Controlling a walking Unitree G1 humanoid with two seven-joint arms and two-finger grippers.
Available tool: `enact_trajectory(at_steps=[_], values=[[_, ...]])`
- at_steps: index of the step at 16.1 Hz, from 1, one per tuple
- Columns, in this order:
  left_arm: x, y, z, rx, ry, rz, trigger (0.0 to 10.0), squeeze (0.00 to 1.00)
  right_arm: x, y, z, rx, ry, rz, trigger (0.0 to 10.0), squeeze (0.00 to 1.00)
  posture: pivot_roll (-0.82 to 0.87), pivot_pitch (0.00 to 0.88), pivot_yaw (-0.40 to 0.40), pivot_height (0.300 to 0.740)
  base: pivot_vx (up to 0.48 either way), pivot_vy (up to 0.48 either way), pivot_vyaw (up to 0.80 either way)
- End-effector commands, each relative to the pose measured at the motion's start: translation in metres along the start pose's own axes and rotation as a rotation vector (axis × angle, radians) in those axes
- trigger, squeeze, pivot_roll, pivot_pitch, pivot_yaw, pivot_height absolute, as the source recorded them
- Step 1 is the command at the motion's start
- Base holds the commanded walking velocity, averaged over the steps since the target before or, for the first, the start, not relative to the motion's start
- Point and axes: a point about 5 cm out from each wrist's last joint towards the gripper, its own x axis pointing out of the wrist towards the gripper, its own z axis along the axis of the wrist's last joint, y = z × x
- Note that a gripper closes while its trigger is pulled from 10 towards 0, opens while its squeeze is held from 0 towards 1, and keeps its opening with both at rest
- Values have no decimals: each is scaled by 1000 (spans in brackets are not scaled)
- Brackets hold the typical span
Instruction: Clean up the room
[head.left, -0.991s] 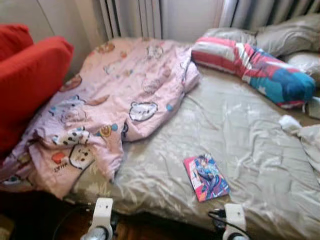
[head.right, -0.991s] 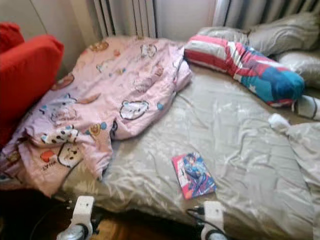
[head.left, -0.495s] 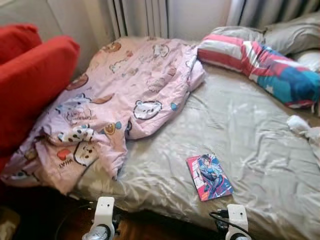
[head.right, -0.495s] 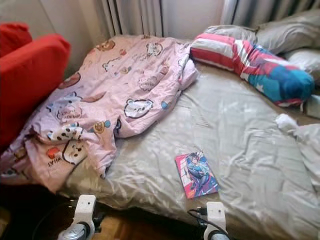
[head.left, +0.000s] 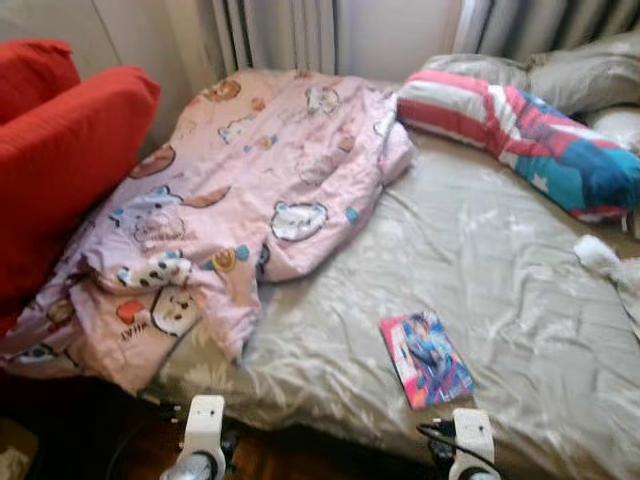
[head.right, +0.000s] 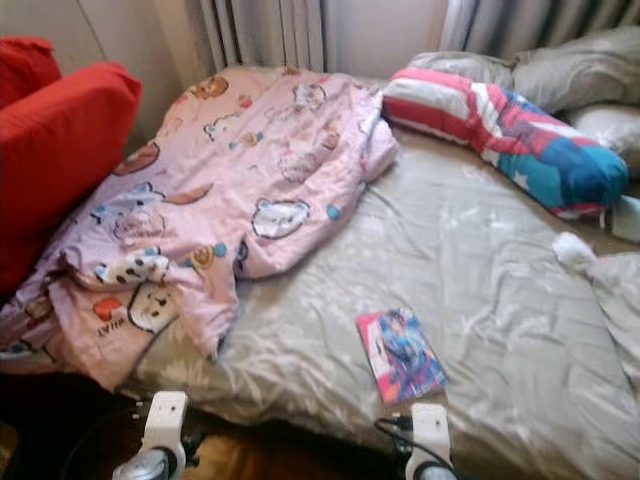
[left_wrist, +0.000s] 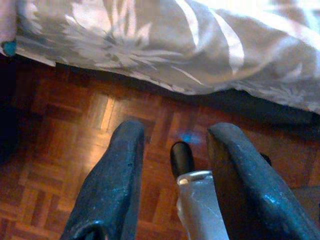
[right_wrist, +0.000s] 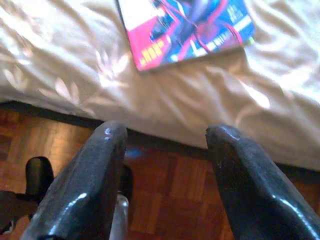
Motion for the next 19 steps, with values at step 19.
enact_trajectory(at_steps=[19], values=[[-2, 8, -4, -14, -12, 17, 10000, 0, -6, -21, -11, 57, -1, -11, 10000, 0, 28, 134, 1, 740, 115, 0, -76]])
